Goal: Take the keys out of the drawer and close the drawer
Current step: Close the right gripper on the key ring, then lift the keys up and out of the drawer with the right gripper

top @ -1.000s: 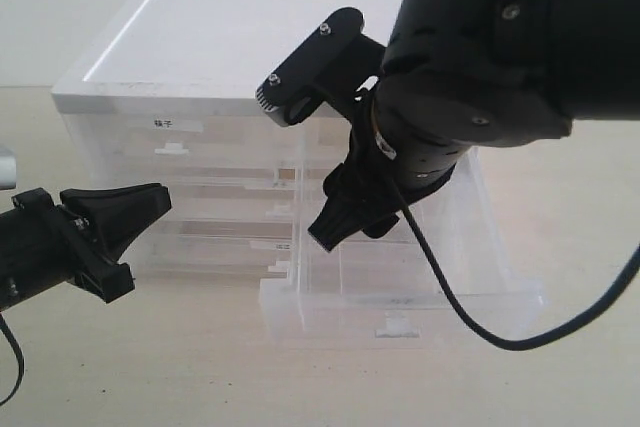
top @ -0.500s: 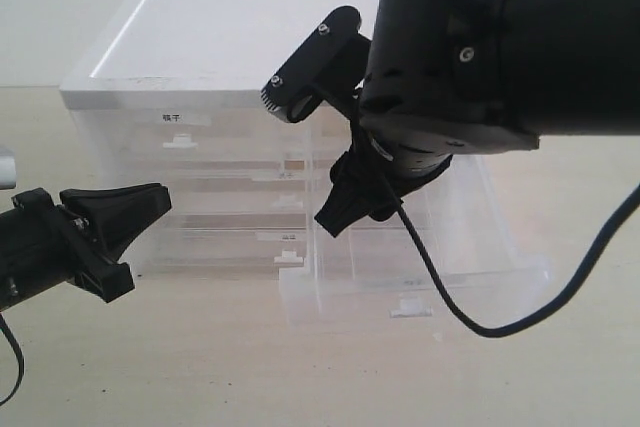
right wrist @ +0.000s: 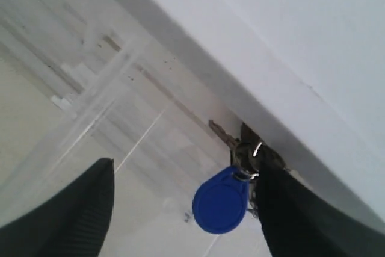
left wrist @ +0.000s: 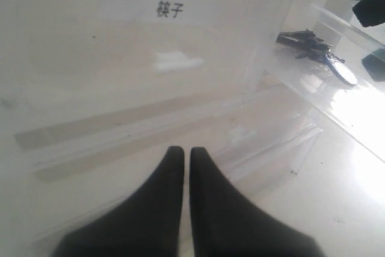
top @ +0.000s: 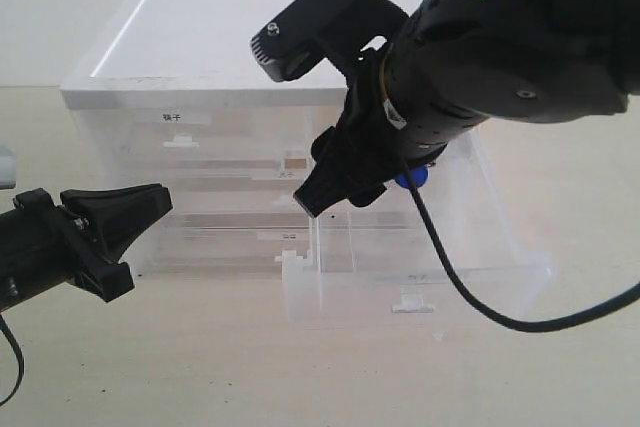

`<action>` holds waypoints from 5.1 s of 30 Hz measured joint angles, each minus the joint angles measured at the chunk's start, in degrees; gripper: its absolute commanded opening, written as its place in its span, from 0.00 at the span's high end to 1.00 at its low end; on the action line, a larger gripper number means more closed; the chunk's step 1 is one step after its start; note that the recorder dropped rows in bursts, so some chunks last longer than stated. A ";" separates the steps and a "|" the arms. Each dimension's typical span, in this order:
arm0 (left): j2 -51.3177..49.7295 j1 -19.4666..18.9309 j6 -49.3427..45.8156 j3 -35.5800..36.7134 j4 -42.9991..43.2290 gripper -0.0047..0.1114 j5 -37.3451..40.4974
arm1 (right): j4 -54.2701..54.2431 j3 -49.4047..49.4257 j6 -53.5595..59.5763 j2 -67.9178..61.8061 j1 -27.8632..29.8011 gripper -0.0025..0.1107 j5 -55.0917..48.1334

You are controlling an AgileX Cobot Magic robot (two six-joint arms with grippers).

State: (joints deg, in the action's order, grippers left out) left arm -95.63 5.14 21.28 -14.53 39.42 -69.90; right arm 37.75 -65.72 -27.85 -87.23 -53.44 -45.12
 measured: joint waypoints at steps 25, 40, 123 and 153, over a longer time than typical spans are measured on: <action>0.00 0.00 0.46 0.00 0.80 0.92 0.00 | -3.45 0.51 3.67 -2.65 6.99 0.44 3.39; 0.00 0.00 0.46 0.00 1.29 0.92 0.00 | -0.96 0.63 3.92 -4.25 8.37 0.98 3.77; 0.00 0.00 1.14 0.00 2.95 0.92 0.00 | -13.64 0.64 14.62 -0.82 14.50 0.98 12.12; 0.00 0.00 1.14 0.00 2.95 0.92 0.00 | -3.64 0.63 8.17 3.60 7.71 0.98 4.10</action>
State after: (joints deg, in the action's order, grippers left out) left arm -95.63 5.14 22.41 -14.53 42.37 -69.90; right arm 34.11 -65.09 -19.67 -83.63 -45.73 -41.02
